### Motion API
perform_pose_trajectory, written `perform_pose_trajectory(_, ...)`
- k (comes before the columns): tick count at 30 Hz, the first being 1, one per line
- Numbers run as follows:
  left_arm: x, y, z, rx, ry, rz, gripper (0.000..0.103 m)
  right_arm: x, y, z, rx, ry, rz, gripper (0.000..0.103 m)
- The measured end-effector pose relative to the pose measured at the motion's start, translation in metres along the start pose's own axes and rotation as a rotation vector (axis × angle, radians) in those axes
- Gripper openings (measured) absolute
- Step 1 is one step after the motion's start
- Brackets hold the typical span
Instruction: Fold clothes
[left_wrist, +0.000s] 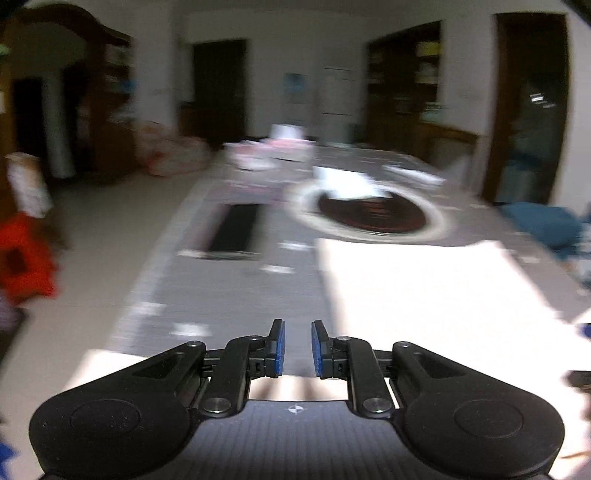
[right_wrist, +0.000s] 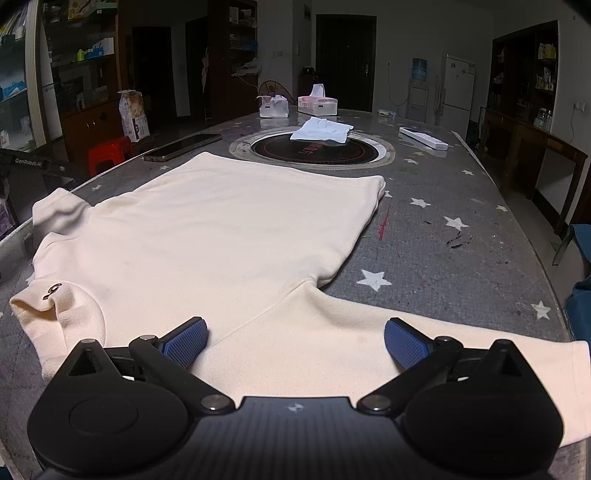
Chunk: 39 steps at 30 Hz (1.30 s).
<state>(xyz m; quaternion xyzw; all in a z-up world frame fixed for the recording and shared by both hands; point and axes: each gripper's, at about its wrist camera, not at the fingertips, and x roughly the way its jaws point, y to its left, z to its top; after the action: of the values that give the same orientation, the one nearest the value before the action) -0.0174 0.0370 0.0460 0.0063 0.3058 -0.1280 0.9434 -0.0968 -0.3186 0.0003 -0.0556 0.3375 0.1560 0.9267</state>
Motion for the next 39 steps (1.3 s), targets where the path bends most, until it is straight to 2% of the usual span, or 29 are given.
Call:
perform_pose_trajectory(3, 0.016, -0.019, -0.003, 0.001, 0.028, -0.074, 0.018, 0.0, 0.0, 0.0, 0.002, 0.0, 0.001, 0.103)
perform_pose_trajectory(7, 0.034, -0.022, -0.006, -0.034, 0.06, -0.1, 0.018, 0.0, 0.0, 0.0, 0.002, 0.0, 0.001, 0.103)
perform_pose_trajectory(9, 0.036, -0.022, -0.004, -0.032, 0.058, -0.097, 0.015, 0.0, 0.0, 0.0, 0.002, 0.0, 0.002, 0.103)
perform_pose_trajectory(19, 0.045, -0.023, 0.004, -0.023, 0.047, -0.081, 0.015, 0.001, 0.0, 0.0, 0.004, 0.0, 0.003, 0.103)
perform_pose_trajectory(22, 0.063, -0.025, 0.007, -0.024, 0.084, -0.066, 0.015, 0.001, 0.0, 0.0, 0.005, 0.0, 0.003, 0.103)
perform_pose_trajectory(25, 0.072, -0.016, 0.008, -0.034, 0.074, -0.039, 0.015, 0.001, 0.0, 0.0, 0.006, 0.001, 0.004, 0.103)
perform_pose_trajectory(28, 0.063, -0.007, 0.01, -0.05, 0.063, -0.016, 0.016, 0.0, -0.001, 0.0, 0.006, 0.0, 0.004, 0.103)
perform_pose_trajectory(32, 0.034, 0.002, 0.001, -0.022, 0.036, 0.011, 0.016, 0.001, -0.001, 0.0, 0.006, 0.001, 0.005, 0.103)
perform_pose_trajectory(39, -0.032, -0.004, -0.039, 0.04, 0.007, -0.045, 0.016, 0.001, -0.001, 0.0, 0.005, 0.001, 0.004, 0.103)
